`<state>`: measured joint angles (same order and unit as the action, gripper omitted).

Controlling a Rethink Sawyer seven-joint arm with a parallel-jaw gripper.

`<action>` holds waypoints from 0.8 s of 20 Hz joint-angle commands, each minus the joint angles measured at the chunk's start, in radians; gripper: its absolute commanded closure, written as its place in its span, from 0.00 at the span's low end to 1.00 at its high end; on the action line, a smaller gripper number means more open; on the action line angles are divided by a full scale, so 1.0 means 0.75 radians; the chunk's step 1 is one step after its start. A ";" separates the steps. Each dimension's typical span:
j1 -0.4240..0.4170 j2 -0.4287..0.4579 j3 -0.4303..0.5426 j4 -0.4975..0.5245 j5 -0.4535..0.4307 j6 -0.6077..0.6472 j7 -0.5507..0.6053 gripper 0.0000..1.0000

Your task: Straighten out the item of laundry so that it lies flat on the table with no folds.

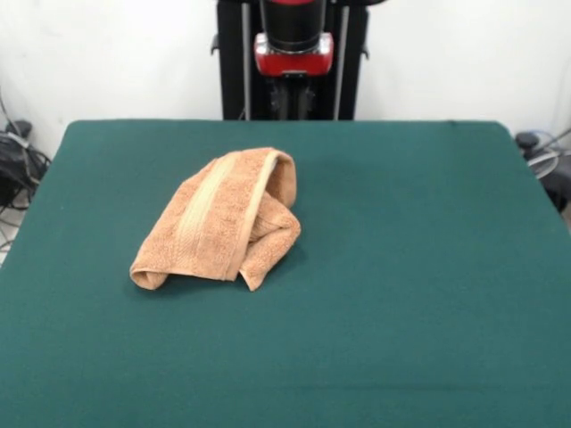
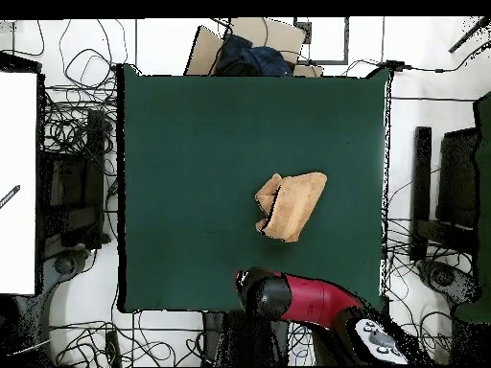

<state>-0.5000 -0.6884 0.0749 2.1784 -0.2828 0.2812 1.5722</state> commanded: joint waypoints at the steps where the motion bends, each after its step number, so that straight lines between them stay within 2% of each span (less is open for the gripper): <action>1: -0.018 0.033 0.150 -0.185 -0.064 0.042 -0.004 0.00; 9: -0.027 0.019 0.176 -0.227 -0.060 0.115 -0.019 0.00; 16: -0.025 0.075 0.188 -0.307 -0.057 0.161 -0.035 0.00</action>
<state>-0.5111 -0.6848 0.0954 2.0793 -0.2997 0.2998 1.5722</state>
